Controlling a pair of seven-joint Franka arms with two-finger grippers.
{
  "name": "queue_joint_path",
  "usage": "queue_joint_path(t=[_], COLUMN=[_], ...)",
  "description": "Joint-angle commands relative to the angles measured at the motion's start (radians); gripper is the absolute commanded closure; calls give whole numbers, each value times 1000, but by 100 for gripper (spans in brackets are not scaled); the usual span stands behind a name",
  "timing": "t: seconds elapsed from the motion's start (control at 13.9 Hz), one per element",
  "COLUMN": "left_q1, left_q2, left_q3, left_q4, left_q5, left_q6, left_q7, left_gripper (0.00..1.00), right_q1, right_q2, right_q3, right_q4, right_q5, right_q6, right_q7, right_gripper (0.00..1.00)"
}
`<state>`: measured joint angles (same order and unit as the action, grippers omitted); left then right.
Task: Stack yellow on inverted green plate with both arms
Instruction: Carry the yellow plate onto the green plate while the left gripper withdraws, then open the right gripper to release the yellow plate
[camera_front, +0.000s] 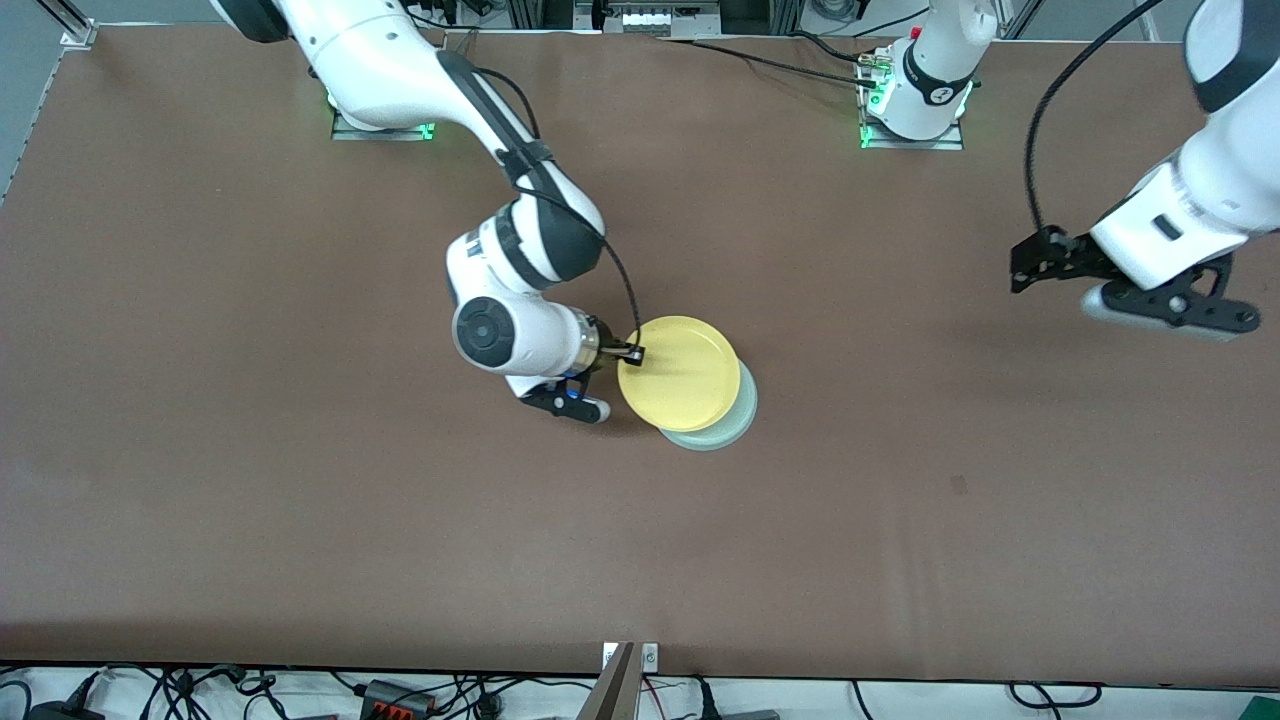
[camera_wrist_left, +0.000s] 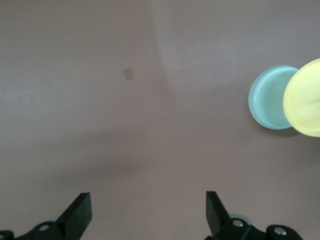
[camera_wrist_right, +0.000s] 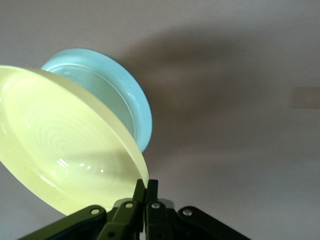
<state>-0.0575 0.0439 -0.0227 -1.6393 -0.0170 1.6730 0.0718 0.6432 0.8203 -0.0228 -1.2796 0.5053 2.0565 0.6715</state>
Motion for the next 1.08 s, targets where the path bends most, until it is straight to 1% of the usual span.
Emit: queue_joint_path(t=[0.0, 0.14, 0.29, 0.36, 0.57, 0.72, 0.93, 1.0], left_q1=[-7, -7, -7, -11, -18, -13, -2, -2], left_q2=[-105, -130, -139, -154, -151, -138, -130, -128], left_q3=[29, 40, 46, 47, 50, 53, 52, 52], left_q4=[-148, -148, -149, -148, -139, -116, -116, -108], left_q5=[-29, -26, -26, -28, -31, -31, -29, -29], left_q6=[89, 94, 88, 83, 50, 36, 28, 7], left_q7=[11, 6, 19, 13, 17, 19, 20, 25], left_gripper=[0, 0, 0, 0, 0, 0, 0, 0], right_q1=[19, 21, 21, 22, 36, 41, 41, 41], right_q2=[45, 75, 103, 111, 137, 138, 137, 137], right_q3=[-8, -2, 0, 0, 0, 0, 0, 0], right_q4=[43, 84, 115, 115, 114, 109, 102, 95], right_q5=[33, 67, 71, 71, 73, 75, 85, 85], right_q6=[49, 60, 62, 68, 97, 96, 83, 85], right_q7=[37, 42, 43, 45, 40, 39, 31, 31], right_gripper=[100, 100, 100, 100, 100, 100, 100, 100])
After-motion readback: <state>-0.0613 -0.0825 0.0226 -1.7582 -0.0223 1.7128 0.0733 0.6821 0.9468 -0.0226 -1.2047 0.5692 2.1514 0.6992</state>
